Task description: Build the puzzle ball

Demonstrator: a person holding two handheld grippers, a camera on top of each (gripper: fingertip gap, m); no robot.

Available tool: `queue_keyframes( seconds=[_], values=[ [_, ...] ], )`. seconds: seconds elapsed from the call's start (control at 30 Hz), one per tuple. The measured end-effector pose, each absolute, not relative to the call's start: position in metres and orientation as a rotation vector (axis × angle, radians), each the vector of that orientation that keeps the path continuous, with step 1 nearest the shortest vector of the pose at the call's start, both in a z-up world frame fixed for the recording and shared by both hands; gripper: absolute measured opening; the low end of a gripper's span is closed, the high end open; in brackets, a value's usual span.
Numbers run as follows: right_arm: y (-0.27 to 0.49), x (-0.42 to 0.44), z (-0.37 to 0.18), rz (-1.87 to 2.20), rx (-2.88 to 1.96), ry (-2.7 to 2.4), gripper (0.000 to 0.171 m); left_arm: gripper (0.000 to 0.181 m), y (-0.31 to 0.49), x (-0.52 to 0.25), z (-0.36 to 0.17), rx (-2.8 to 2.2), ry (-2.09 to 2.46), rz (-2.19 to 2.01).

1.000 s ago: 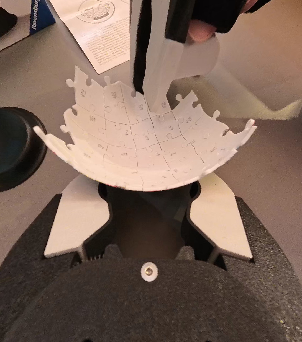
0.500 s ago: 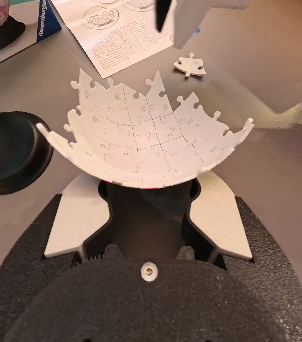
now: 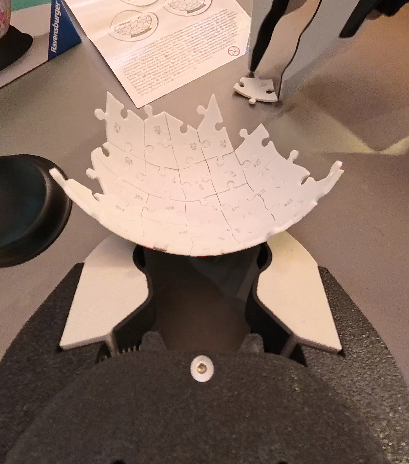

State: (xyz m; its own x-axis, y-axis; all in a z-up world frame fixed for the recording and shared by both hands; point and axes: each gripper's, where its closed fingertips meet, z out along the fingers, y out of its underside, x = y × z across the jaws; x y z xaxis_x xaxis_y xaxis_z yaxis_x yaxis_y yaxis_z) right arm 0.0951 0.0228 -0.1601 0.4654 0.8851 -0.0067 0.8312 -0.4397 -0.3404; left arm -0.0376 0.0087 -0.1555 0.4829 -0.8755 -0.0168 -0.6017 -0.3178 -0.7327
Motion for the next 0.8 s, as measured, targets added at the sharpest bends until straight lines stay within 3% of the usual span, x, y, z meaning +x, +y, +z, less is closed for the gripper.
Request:
queue_keyframes(
  seconds=[0.67, 0.8],
  values=[
    [0.019, 0.098, -0.161, 0.251, -2.437, -1.399, 0.032, 0.089, 0.009, -0.037, -0.154, -2.033, 1.212, -0.514],
    [0.022, 0.096, -0.16, 0.236, -2.408, -1.404, 0.021, 0.088, 0.009, -0.037, -0.154, -2.032, 1.215, -0.514]
  ],
)
